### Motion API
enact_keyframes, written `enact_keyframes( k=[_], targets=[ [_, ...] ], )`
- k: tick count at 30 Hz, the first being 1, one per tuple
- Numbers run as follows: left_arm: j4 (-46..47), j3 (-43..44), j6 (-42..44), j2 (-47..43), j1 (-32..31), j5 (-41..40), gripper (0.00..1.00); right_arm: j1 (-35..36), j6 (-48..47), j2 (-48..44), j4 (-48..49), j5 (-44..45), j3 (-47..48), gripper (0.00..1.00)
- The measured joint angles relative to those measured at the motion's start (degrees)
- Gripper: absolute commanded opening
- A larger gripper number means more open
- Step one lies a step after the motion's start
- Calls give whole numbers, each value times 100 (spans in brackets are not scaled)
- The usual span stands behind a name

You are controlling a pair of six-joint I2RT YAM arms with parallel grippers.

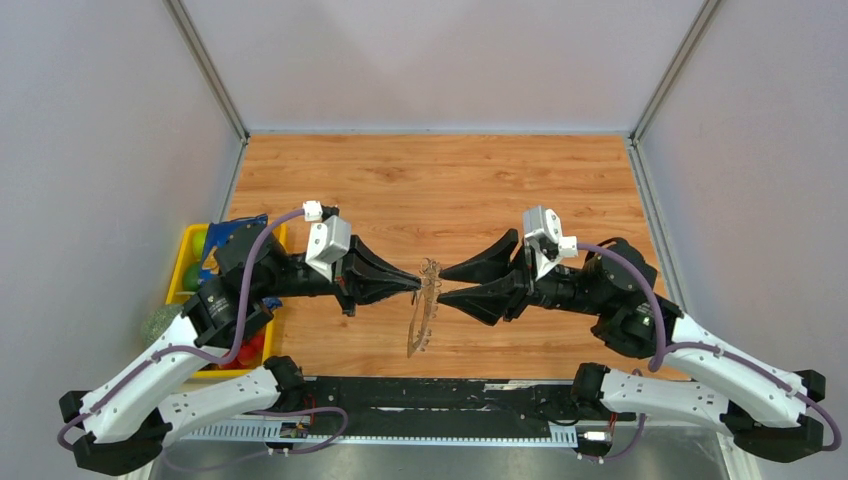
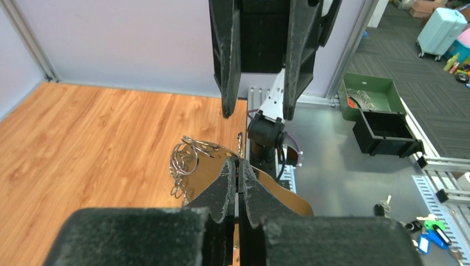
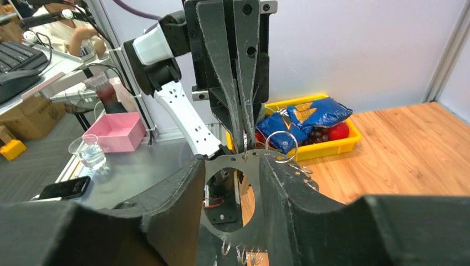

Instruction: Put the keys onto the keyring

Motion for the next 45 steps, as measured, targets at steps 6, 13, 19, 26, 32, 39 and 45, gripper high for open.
enact_keyframes(
  k=[6, 13, 19, 26, 32, 39, 45],
  targets=[
    [-1095, 719, 232, 337, 0, -7, 0, 0, -599, 304, -1228, -50, 957, 40],
    [-2540, 1628, 610, 769, 0, -17, 0, 0, -1185, 896, -2385, -96, 1644, 40],
    [-3488, 1882, 981, 973, 0, -155, 0, 0, -1523, 1132, -3110, -107, 1681, 39],
    [-4240, 1851, 1414, 1233, 0, -426, 0, 0, -1659, 1141, -3410, -205, 1864, 39],
    [-4483, 1781, 1639, 1436, -42, -588, 0, 0, -1755, 1270, -3484, -413, 1860, 38],
    [-4686, 1775, 1775, 1816, -317, -914, 0, 0, -1978, 1364, -3407, -568, 1543, 37],
    [-4846, 1775, 1803, 2111, -568, -1235, 0, 0, -2127, 1287, -3126, -551, 859, 38]
  ],
)
